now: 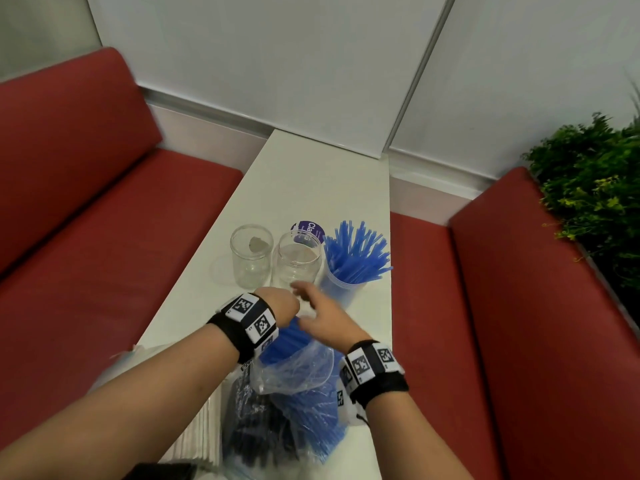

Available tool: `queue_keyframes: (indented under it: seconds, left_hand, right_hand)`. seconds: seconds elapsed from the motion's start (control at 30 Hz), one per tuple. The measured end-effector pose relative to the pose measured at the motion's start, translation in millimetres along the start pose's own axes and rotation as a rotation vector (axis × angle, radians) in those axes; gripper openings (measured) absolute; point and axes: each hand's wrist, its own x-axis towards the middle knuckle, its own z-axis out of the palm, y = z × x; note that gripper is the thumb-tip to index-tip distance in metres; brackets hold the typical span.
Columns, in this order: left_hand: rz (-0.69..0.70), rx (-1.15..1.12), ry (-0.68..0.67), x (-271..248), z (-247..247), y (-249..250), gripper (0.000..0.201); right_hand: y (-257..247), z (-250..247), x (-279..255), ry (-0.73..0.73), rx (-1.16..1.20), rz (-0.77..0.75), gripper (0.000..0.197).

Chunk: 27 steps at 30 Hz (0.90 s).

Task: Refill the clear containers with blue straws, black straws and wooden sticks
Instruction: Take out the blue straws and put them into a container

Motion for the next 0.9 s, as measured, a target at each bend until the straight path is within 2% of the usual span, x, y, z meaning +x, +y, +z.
queue_keyframes:
  seconds: [0.03, 0.1, 0.17, 0.2, 0.23, 0.3, 0.33, 0.37, 0.43, 0.47, 0.53, 0.63, 0.73, 0.8, 0.83, 0.87, 0.9]
  left_hand:
    - [0.007, -0.001, -0.01, -5.2, -7.5, -1.3, 0.031]
    - [0.016, 0.023, -0.028, -18.2, -23.8, -3.4, 0.029]
    - [0.02, 0.072, -0.017, -33.1, -41.8, -2.7, 0.029]
    - [0.027, 0.095, 0.003, -40.4, -50.9, -1.9, 0.028]
    - [0.039, 0.104, 0.027, -47.8, -60.0, -1.4, 0.027]
    - [0.078, 0.086, 0.093, -62.1, -78.3, -3.1, 0.023]
    - [0.114, 0.041, 0.155, -68.2, -86.5, -5.7, 0.025]
    - [0.157, -0.028, 0.242, -71.6, -94.1, -8.3, 0.036]
    - [0.249, -0.208, 0.449, -74.9, -103.9, -10.5, 0.052]
    - [0.283, -0.289, 0.553, -74.2, -105.4, -9.8, 0.053]
    - [0.327, -0.413, 0.687, -70.1, -103.1, -5.4, 0.042]
    - [0.445, -0.749, 0.685, -63.4, -92.8, 0.5, 0.012]
    - [0.567, -1.237, 0.774, -62.6, -89.4, -1.7, 0.022]
    - [0.523, -1.552, 0.854, -60.9, -86.0, -5.1, 0.036]
    - [0.461, -1.708, 0.822, -56.7, -82.7, -7.9, 0.043]
    - [0.378, -1.828, 0.715, -51.1, -77.6, -11.8, 0.046]
    - [0.292, -1.89, 0.548, -45.5, -70.7, -15.0, 0.048]
  right_hand:
    - [6.5, 8.6, -0.8, -0.075, 0.004, 0.047, 0.07]
    - [14.8, 23.5, -1.1, -0.054, -0.056, 0.109, 0.064]
    - [18.0, 34.8, -0.5, 0.074, -0.097, 0.132, 0.036]
    - [16.3, 38.0, 0.0, 0.144, -0.049, 0.143, 0.016]
    - [14.2, 39.2, 0.4, 0.189, 0.044, 0.143, 0.005]
    - [7.7, 38.3, 1.4, 0.275, 0.206, 0.142, 0.02]
    - [1.0, 36.5, 1.1, 0.319, 0.271, 0.133, 0.021]
    - [-5.1, 33.9, 1.2, 0.366, 0.321, 0.111, 0.022]
    - [-16.1, 28.2, 2.4, 0.435, 0.39, 0.064, 0.031]
    - [-22.2, 25.3, 3.0, 0.452, 0.414, 0.046, 0.035]
    - [-30.0, 21.0, 4.5, 0.474, 0.446, 0.009, 0.039]
    - [-38.0, 14.9, 4.5, 0.493, 0.477, 0.02, 0.039]
    - [-45.7, 1.9, -3.0, 0.541, 0.515, 0.003, 0.036]
    - [-56.8, -15.2, -10.9, 0.619, 0.555, -0.031, 0.04]
    - [-65.2, -25.4, -14.8, 0.66, 0.622, -0.065, 0.041]
    - [-74.7, -35.9, -18.2, 0.696, 0.707, -0.113, 0.044]
    - [-84.1, -46.0, -21.0, 0.726, 0.796, -0.17, 0.045]
